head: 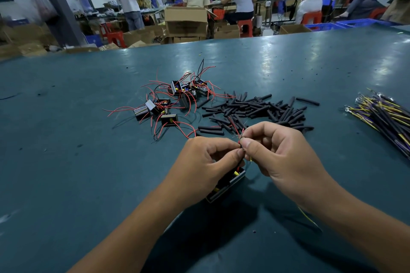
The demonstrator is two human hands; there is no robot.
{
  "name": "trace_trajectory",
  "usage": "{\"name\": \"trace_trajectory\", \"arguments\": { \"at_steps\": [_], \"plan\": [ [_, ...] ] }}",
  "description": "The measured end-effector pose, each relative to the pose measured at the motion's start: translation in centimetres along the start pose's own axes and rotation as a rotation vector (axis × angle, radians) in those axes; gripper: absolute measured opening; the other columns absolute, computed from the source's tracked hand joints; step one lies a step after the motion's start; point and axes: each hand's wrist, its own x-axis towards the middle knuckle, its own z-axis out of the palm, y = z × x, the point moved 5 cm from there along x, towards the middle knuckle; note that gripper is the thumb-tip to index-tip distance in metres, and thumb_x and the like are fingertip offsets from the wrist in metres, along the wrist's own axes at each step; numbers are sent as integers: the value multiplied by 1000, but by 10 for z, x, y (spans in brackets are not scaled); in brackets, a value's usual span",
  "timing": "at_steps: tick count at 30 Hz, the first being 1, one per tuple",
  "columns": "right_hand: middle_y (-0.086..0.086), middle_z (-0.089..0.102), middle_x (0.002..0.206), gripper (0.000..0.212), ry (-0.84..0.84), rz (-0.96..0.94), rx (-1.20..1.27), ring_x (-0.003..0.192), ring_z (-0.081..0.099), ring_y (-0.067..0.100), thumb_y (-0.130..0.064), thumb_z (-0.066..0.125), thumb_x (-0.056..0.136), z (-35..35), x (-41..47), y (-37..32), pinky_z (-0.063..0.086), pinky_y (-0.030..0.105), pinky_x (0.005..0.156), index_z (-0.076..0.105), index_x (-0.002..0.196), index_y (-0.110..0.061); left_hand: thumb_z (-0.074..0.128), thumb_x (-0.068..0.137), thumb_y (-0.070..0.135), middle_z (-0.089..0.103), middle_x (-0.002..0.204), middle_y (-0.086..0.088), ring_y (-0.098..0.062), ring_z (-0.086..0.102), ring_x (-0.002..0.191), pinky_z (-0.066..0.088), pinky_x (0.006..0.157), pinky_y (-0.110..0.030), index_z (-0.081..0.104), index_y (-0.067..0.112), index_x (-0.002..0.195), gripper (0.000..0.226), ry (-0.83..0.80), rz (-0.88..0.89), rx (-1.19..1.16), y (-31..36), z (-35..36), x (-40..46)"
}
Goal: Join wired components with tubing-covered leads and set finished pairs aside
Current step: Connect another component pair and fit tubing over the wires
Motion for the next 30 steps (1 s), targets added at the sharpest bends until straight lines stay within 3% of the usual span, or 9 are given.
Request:
{"name": "trace_trajectory", "arguments": {
  "at_steps": [6,9,11,15,21,25,28,30],
  "plan": [
    [-8,68,65,14,-21,-80,-226,54,59,-2,-6,66,93,-1,-1,-6,42,7,53,67,87,-18,61,93,27,69,75,-16,-35,61,64,50,63,-56,76,18,88,18,6,22,42,5,-1,-2],
    [-2,69,70,7,-7,-90,-272,59,61,7,-19,68,91,-3,-1,-7,47,19,55,67,86,-24,65,89,22,74,80,-9,-36,68,78,54,71,-54,75,12,92,14,23,2,-29,8,-4,-2],
    [-1,69,73,2,-4,-119,-338,64,63,16,-25,65,89,-4,-2,-9,52,30,59,65,88,-28,66,85,21,74,80,-7,-33,68,78,56,73,-51,73,12,91,13,97,0,-72,12,-12,-1],
    [-7,66,71,12,-10,-171,-396,62,59,6,-17,68,93,-5,-2,-11,49,21,59,65,85,-25,68,83,26,69,75,1,-19,64,69,53,61,-35,69,19,82,7,267,72,8,21,-29,-2],
    [-3,64,69,16,-30,-228,-449,57,56,17,-14,68,92,-1,-5,-18,45,27,50,64,85,-27,73,86,27,59,75,14,-6,54,73,35,65,-12,69,20,83,8,250,232,302,34,-23,-6],
    [0,62,66,17,-41,-271,-484,54,52,28,-15,68,92,1,-9,-21,42,38,49,64,86,-30,70,88,26,56,71,13,-3,50,68,36,63,-16,69,16,79,14,264,271,407,38,-22,-6],
    [0,63,66,10,-33,-299,-511,51,52,27,-19,65,90,2,-9,-20,42,39,48,64,88,-28,67,88,28,52,60,15,-2,43,52,29,52,-12,69,18,75,16,224,132,240,32,-18,-6],
    [-3,60,63,8,-20,-332,-550,46,47,15,-18,66,90,2,-10,-20,40,28,45,65,88,-26,66,85,28,51,55,11,-3,37,48,29,48,-14,68,16,69,21,201,-17,19,23,-14,-5]
  ]
}}
